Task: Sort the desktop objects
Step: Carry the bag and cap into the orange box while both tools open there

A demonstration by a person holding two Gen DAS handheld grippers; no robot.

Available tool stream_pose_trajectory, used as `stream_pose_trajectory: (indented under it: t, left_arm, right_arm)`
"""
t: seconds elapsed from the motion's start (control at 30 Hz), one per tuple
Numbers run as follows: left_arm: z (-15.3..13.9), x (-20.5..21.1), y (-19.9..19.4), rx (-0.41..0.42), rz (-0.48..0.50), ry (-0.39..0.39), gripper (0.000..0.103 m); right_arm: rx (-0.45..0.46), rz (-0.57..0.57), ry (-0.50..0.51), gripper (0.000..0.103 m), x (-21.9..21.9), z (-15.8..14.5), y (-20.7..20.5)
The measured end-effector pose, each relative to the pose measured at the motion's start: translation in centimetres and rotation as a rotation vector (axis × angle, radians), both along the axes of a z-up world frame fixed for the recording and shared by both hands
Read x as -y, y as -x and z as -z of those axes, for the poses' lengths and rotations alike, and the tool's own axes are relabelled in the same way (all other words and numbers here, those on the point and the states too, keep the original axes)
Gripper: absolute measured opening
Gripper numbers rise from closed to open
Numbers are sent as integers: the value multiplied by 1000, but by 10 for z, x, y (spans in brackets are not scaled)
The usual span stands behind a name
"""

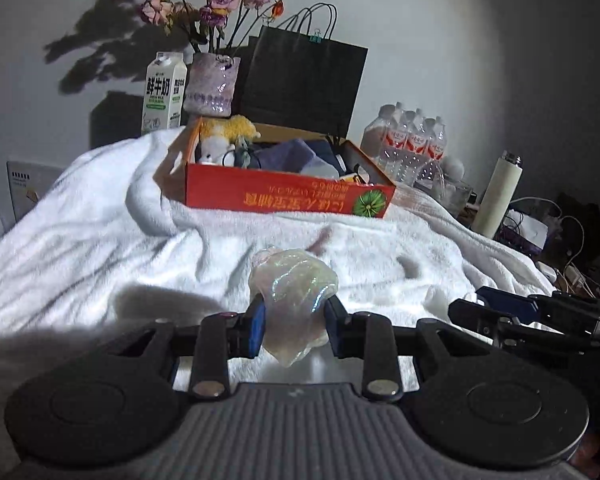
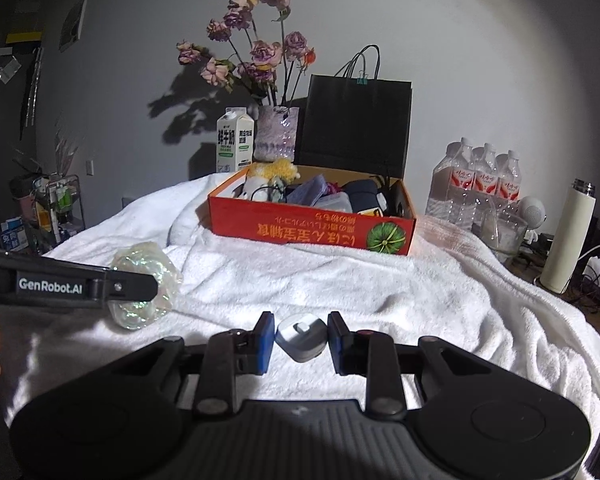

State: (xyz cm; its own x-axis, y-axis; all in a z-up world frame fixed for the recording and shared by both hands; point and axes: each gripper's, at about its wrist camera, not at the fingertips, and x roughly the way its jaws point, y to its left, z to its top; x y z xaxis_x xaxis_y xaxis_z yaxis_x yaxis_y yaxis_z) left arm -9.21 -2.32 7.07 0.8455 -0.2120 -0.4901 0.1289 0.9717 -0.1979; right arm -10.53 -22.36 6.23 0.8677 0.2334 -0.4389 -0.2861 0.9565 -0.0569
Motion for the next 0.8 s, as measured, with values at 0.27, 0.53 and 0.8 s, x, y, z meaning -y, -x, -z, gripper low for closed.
stream_pose_trajectory:
  t: [0.27, 0.53, 0.8]
  left_arm:
    - [-36, -13, -36, 82, -5, -17, 31]
    - [-78, -18, -118, 154, -8, -59, 31]
    - [-88, 2, -266, 55, 2, -114, 32]
  right_arm:
    - [60, 0, 24, 27, 9, -29, -32]
    - [123, -16, 11, 27, 23, -73, -103]
    - [-48, -7, -90, 27, 31, -86, -249]
